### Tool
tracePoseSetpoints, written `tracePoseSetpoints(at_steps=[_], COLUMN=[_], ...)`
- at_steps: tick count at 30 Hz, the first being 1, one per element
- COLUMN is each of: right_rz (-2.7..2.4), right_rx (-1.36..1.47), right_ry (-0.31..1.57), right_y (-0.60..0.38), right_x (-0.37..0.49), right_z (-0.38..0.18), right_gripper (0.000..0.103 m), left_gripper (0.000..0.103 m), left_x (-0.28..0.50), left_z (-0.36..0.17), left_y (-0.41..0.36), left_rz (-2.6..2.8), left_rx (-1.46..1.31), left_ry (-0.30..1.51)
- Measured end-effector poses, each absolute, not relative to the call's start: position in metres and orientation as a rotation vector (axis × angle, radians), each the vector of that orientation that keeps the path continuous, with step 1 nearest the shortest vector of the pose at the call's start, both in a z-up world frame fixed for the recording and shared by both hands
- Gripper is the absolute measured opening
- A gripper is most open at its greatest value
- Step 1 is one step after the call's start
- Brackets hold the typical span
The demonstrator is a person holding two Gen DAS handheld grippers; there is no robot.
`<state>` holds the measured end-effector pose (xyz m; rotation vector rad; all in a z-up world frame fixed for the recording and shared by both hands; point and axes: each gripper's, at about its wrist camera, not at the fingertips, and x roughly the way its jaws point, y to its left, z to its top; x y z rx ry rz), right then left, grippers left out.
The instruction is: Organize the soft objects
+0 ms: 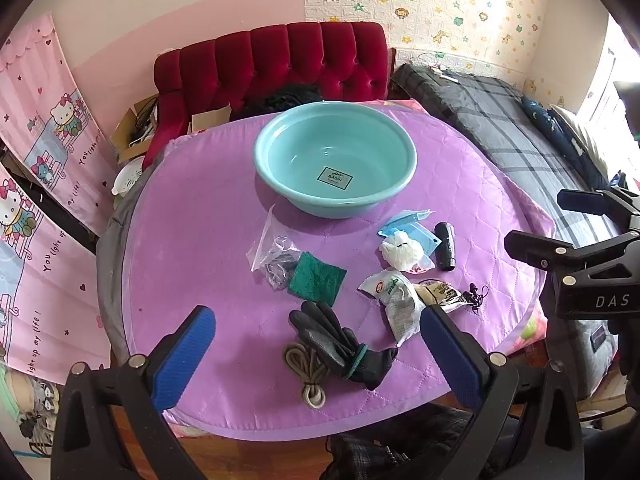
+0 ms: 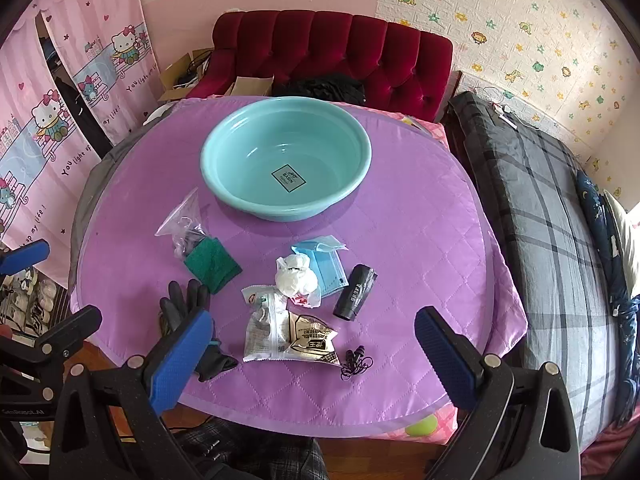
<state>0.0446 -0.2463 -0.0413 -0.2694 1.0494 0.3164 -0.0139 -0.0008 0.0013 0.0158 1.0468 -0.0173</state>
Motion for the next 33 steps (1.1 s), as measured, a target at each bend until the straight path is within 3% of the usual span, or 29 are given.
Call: tracePoseSetpoints(at_steps=[33], right_rz=[0.327], right_rx=[-0.266], right_ry=[1.043], right_y=[-0.252], right_x=[0.043], right_z=[-0.041], right_gripper=[0.103], left_gripper=[0.103], left_x=[-0.019], left_z=[-0.002], left_y=[0.008], left_rz=[-0.017], left_rx=[-0.013], left_ry=[1.055])
